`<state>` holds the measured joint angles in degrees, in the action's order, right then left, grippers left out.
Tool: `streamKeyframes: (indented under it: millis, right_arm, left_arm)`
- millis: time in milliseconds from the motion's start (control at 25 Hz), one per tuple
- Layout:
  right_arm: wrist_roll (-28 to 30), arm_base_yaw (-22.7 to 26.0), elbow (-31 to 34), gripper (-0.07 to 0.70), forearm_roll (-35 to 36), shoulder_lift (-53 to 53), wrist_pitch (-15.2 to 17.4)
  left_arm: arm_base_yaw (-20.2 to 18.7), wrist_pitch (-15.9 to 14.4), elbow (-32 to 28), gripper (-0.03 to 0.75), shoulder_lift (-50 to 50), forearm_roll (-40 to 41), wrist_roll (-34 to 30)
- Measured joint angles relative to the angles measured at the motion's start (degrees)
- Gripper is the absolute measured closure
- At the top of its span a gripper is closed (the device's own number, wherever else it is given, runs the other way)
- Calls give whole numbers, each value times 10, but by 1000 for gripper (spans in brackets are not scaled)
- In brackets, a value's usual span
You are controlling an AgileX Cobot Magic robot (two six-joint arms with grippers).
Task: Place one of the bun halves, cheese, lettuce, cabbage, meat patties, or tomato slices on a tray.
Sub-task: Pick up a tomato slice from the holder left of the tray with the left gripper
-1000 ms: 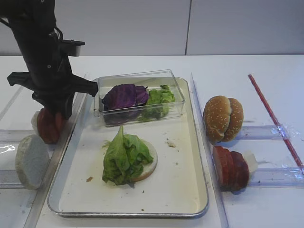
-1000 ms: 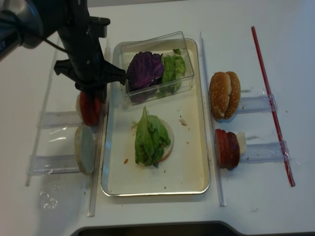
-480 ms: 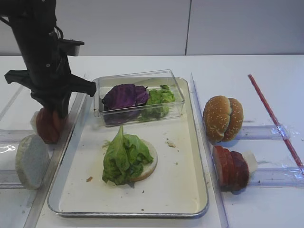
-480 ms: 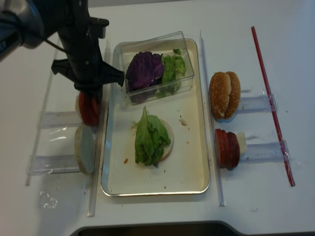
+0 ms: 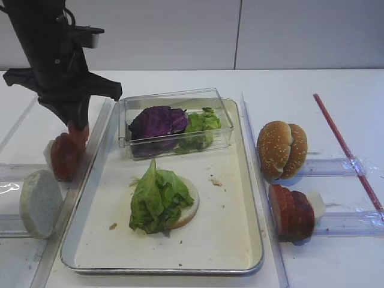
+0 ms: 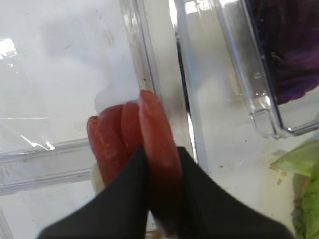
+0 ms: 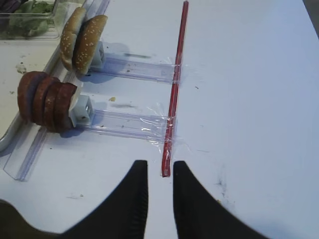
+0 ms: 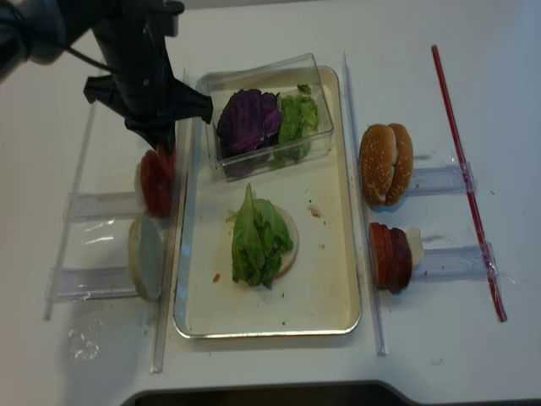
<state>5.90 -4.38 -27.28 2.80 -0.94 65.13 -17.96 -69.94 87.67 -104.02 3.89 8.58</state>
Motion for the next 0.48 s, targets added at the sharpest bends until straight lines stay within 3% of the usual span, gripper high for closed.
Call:
streamKeyframes:
  millis: [240, 480]
  right_arm:
    - [0, 0, 0, 472, 0, 0, 0]
    - [-1, 0, 0, 472, 0, 0, 0]
  left_arm:
    - [0, -3, -1, 622, 56, -17, 0]
    - [0, -7, -48, 622, 127, -73, -4]
